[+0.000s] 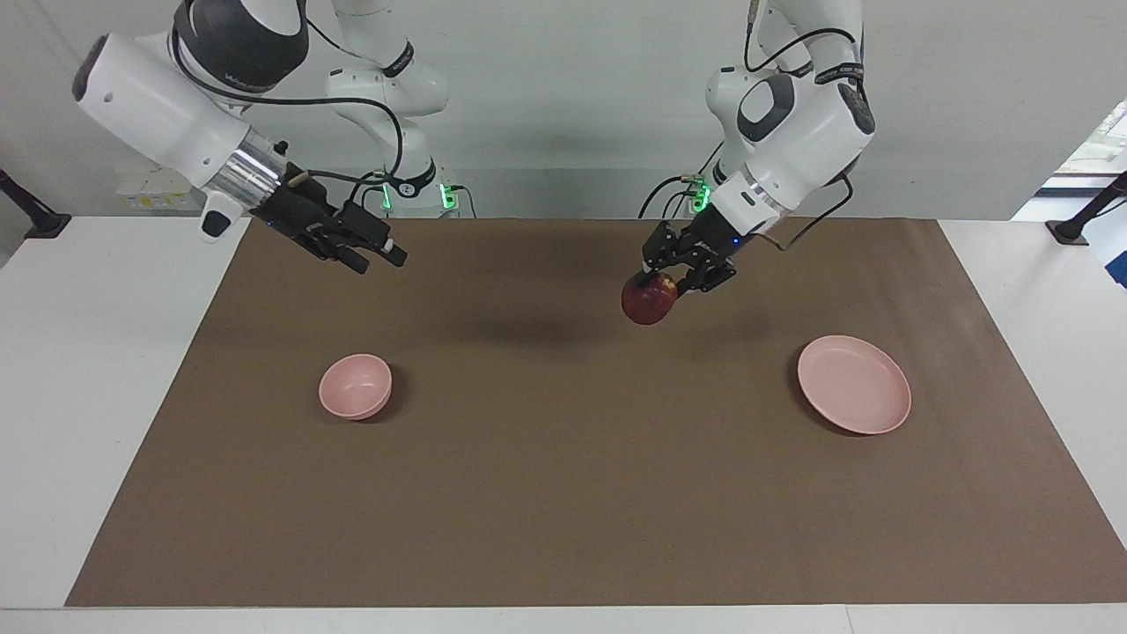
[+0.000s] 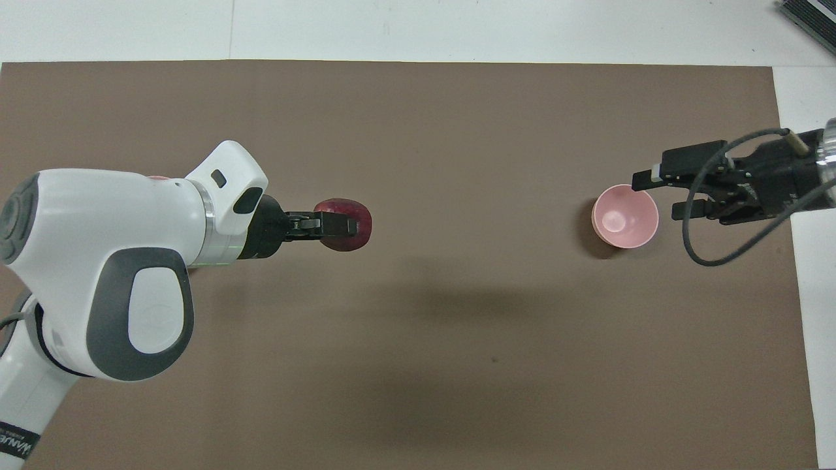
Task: Move apple from plate to bowl
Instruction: 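Carry the apple toward center while the right gripper reaches toward it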
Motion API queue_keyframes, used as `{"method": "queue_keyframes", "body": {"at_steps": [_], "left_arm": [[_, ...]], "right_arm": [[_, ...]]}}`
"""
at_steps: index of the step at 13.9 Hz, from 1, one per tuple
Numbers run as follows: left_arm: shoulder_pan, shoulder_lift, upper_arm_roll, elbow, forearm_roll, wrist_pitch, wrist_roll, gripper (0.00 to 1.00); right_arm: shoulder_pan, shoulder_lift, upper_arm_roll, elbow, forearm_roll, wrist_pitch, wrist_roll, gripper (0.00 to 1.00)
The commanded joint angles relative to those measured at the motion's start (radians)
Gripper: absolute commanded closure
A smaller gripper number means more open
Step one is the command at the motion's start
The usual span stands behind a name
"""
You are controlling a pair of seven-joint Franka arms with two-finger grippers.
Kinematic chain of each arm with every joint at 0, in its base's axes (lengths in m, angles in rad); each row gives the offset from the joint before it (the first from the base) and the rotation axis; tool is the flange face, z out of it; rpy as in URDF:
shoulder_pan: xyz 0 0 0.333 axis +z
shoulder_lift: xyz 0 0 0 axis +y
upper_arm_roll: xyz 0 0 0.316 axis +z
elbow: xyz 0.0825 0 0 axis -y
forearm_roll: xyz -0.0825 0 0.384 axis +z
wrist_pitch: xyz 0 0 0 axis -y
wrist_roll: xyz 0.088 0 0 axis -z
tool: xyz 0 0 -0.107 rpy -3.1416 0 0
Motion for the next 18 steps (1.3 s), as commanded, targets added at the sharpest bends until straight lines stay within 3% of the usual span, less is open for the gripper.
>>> {"method": "queue_keyframes", "body": {"at_steps": [1,4,11,18], "left_arm": [[-0.024,-0.010,-0.004,0.006,-0.017,0.020,-0.033,1.00],[-0.032,-0.011,-0.026,0.006,-0.017,0.023,-0.059,1.00],[-0.038,-0.017,-0.069,0.007,-0.017,0.024,-0.090,1.00],[-0.044,-0.019,-0.096,0.007,-0.017,0.032,-0.108,1.00]], "right_arm": [[0.038,0.002,0.002,-0.093,0.141,0.096,0.146,0.00],[0.079,0.019,0.002,-0.130,0.299,0.210,0.304,0.00],[0.117,0.063,0.004,-0.156,0.552,0.216,0.462,0.00],[0.231,0.036,0.004,-0.232,0.577,0.233,0.536,0.00]]}}
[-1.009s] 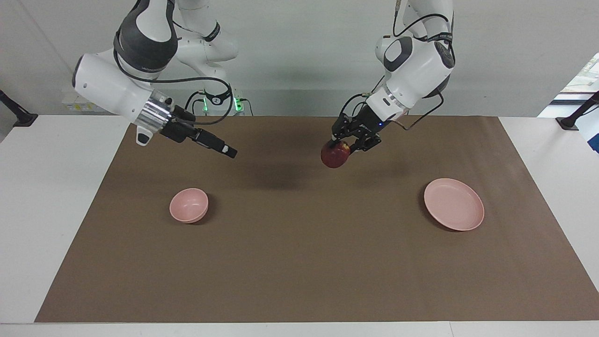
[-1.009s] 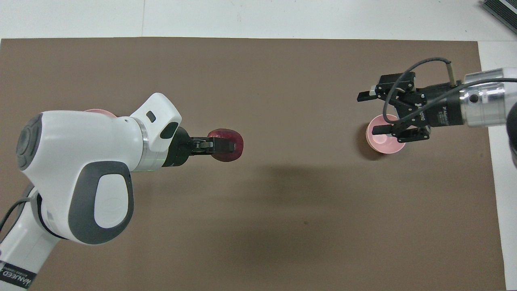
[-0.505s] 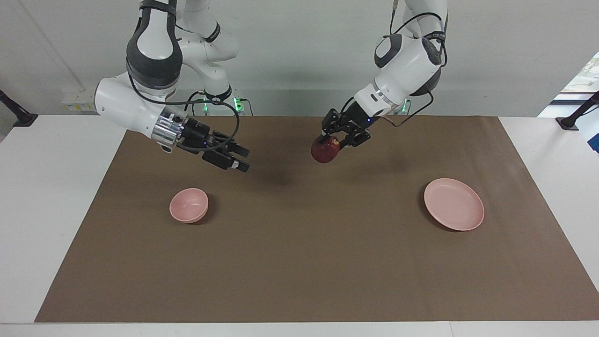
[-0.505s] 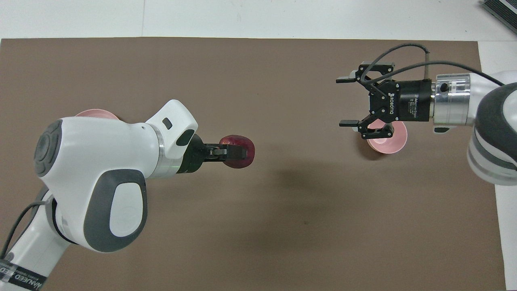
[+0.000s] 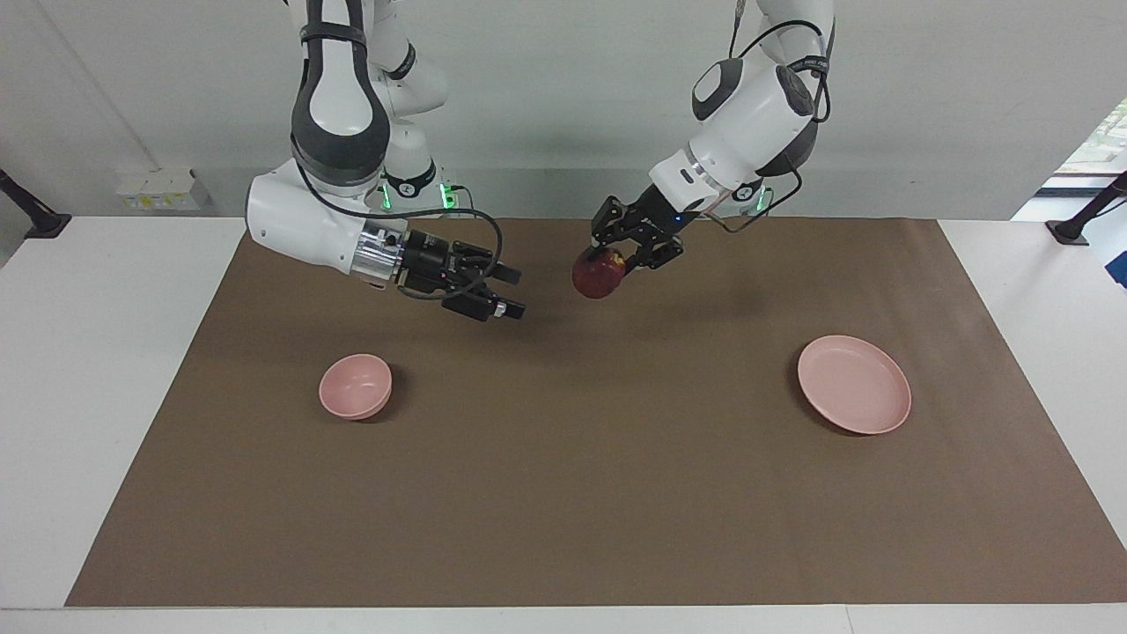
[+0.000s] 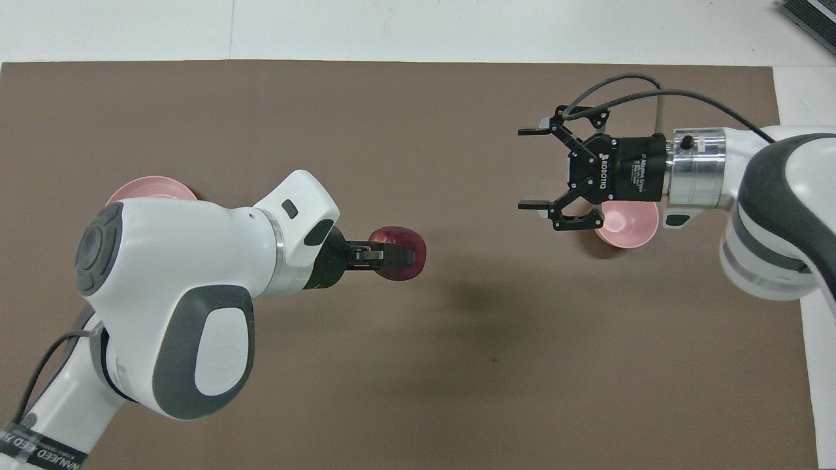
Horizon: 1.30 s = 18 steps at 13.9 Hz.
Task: Move apple from plate to bowl
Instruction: 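Carry the apple toward center while the right gripper reaches toward it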
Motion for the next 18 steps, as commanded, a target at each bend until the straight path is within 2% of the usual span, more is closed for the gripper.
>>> {"method": "queue_keyframes", "body": {"at_steps": [1,4,7,18], "left_arm": [[-0.014,-0.013,-0.005,0.004,-0.012,0.017,-0.023,1.00],[-0.014,-0.013,-0.016,0.004,-0.011,0.045,-0.046,1.00],[-0.012,-0.011,-0.021,0.004,0.000,0.060,-0.046,1.00],[-0.012,-0.008,-0.021,0.009,0.005,0.080,-0.043,1.00]], "right_arm": [[0.033,-0.060,0.001,-0.088,0.036,0.040,0.018,0.00],[0.090,-0.097,0.001,-0.161,0.042,0.098,0.013,0.00],[0.098,-0.121,0.001,-0.202,0.057,0.103,0.007,0.00],[0.199,-0.126,0.001,-0.213,0.062,0.235,0.016,0.00]]}}
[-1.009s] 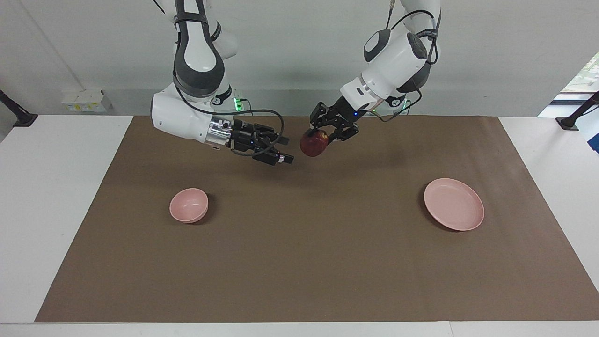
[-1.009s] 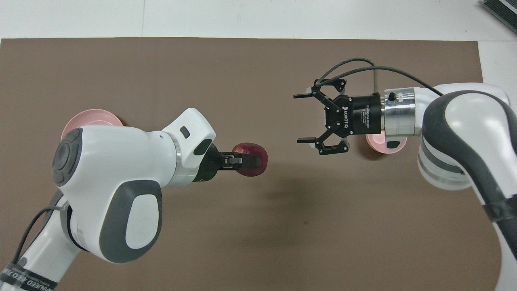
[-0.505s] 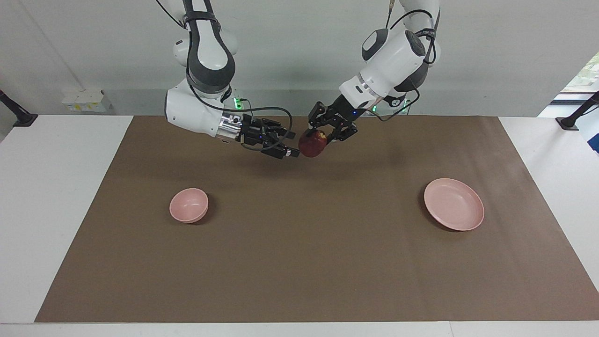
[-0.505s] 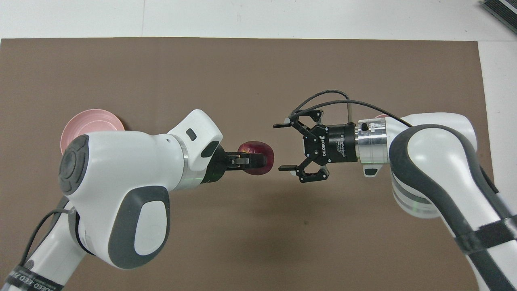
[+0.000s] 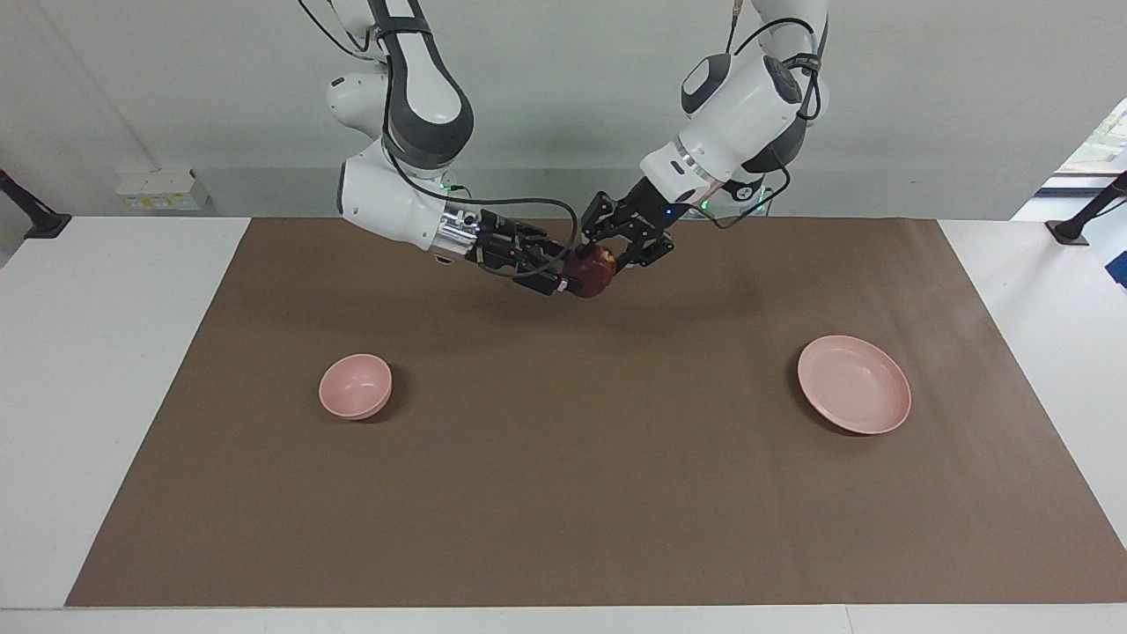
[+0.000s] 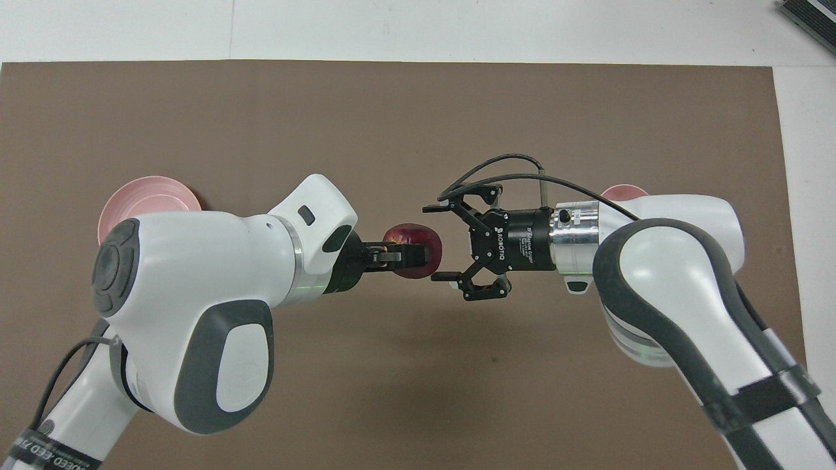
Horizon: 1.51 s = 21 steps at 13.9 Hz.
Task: Move apple from plate to bowl
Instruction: 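Carry the apple toward center while the right gripper reaches toward it, then close the right gripper on the apple and open the left gripper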
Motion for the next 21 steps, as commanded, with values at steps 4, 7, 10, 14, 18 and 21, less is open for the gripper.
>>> {"method": "queue_keyframes", "body": {"at_steps": [4,7,10,14,18,21], "left_arm": [[-0.009,-0.007,0.003,0.005,0.003,0.011,-0.015,1.00],[-0.009,-0.007,0.003,0.005,0.003,0.011,-0.015,1.00],[-0.009,-0.008,0.003,0.004,0.003,0.011,-0.015,1.00],[-0.009,-0.009,0.003,0.005,0.003,0.011,-0.015,1.00],[-0.009,-0.007,0.003,0.005,0.002,0.011,-0.015,1.00],[-0.008,-0.004,0.003,0.007,0.002,0.013,-0.015,0.49]], "right_arm": [[0.038,-0.027,-0.001,-0.031,0.025,0.069,0.007,0.00],[0.034,-0.017,-0.001,-0.029,0.025,0.057,-0.003,0.00],[0.034,-0.017,-0.002,-0.027,0.026,0.052,-0.011,0.14],[0.038,-0.016,-0.002,-0.023,0.049,0.066,-0.010,1.00],[0.009,-0.005,-0.002,-0.011,0.049,0.051,-0.028,1.00],[-0.058,-0.005,-0.002,-0.012,0.046,-0.023,-0.069,1.00]]}}
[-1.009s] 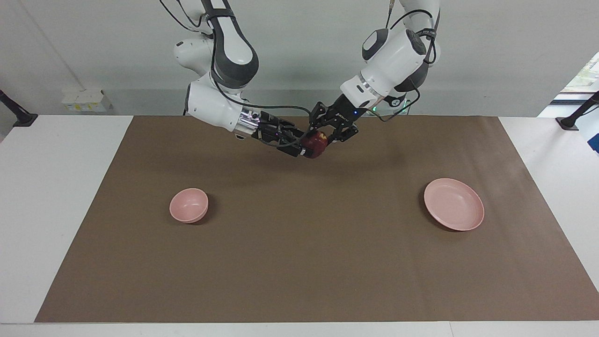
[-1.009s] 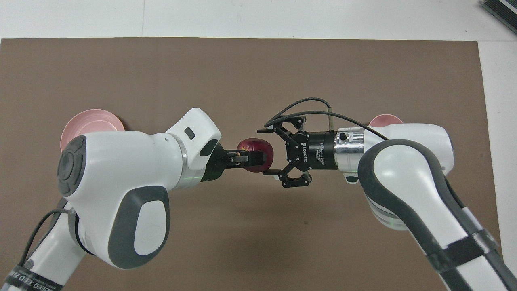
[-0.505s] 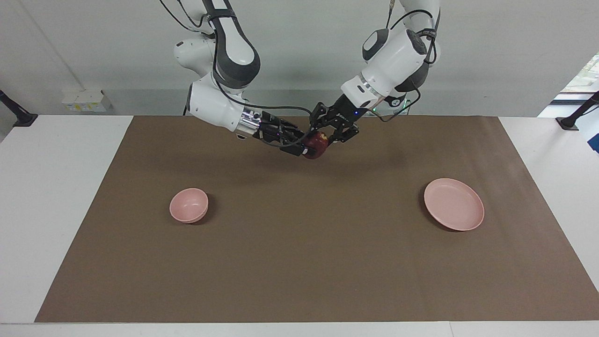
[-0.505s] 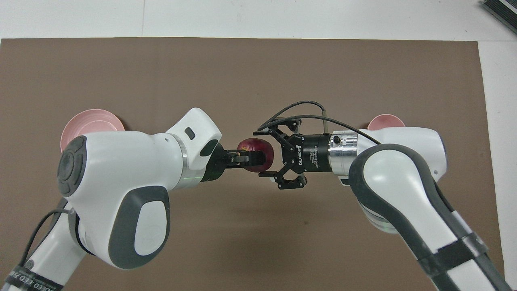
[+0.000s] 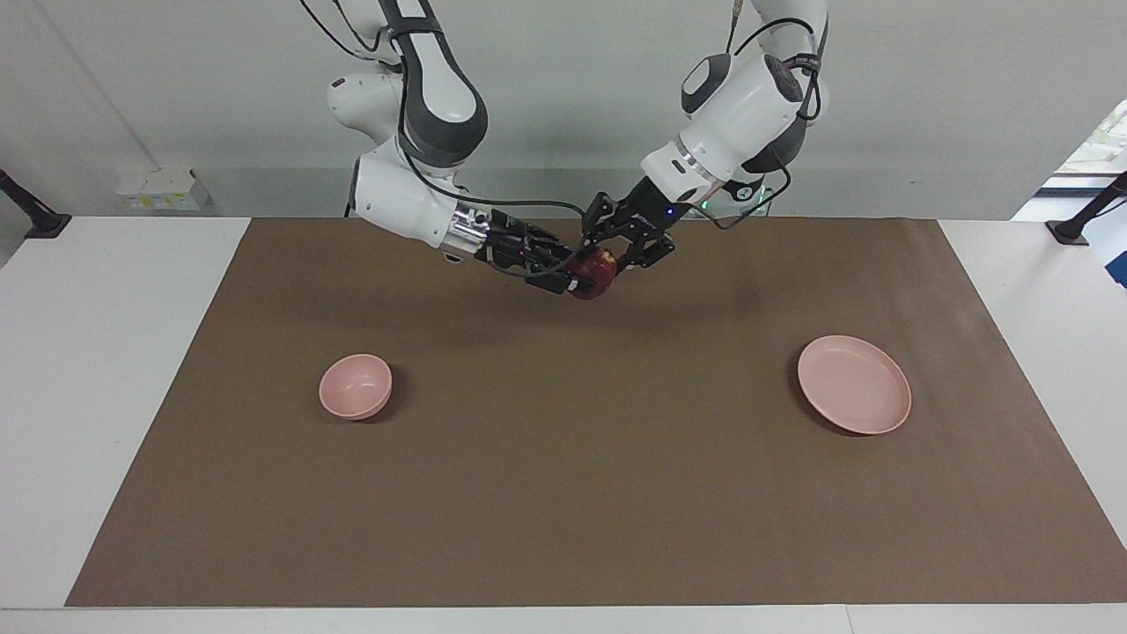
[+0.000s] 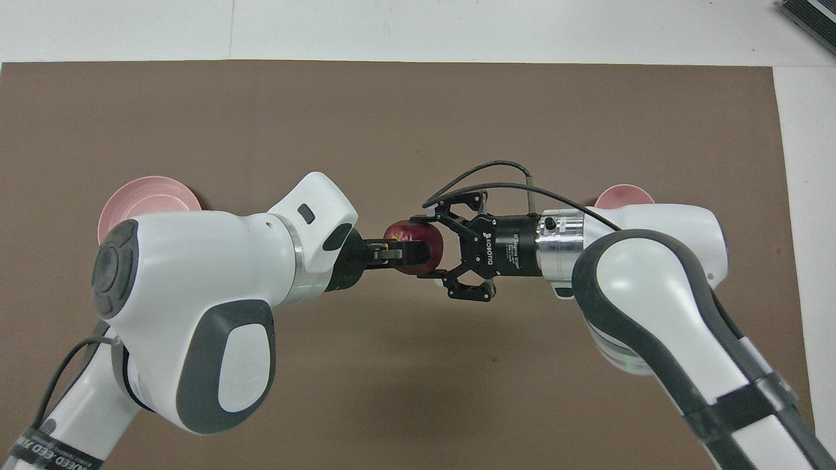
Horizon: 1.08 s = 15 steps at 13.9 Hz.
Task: Move apple from plate to bowl
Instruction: 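Close the right gripper on the apple and open the left gripper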
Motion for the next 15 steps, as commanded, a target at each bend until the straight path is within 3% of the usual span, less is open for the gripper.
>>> {"method": "queue_keyframes", "body": {"at_steps": [1,2,6,8,12,15], "left_arm": [[-0.005,-0.005,0.008,0.006,0.005,-0.005,-0.011,0.05],[-0.002,-0.001,0.008,0.015,0.005,-0.006,-0.011,0.00],[0.013,0.007,0.008,0.036,0.042,-0.013,0.000,0.00],[0.033,0.013,0.019,0.036,0.094,-0.026,0.000,0.00],[0.119,0.013,0.021,0.038,0.369,-0.129,0.000,0.00],[0.197,0.001,0.019,0.076,0.558,-0.251,0.003,0.00]], "right_arm": [[-0.099,-0.004,0.000,-0.003,0.020,-0.071,-0.080,1.00],[-0.122,-0.005,-0.002,-0.003,0.016,-0.103,-0.095,1.00],[-0.176,-0.004,-0.005,-0.003,-0.042,-0.154,-0.117,1.00],[-0.219,-0.001,-0.003,-0.004,-0.160,-0.156,-0.161,1.00],[-0.309,0.024,-0.005,0.007,-0.370,-0.156,-0.256,1.00],[-0.366,0.069,-0.005,0.080,-0.583,-0.156,-0.318,1.00]]}}
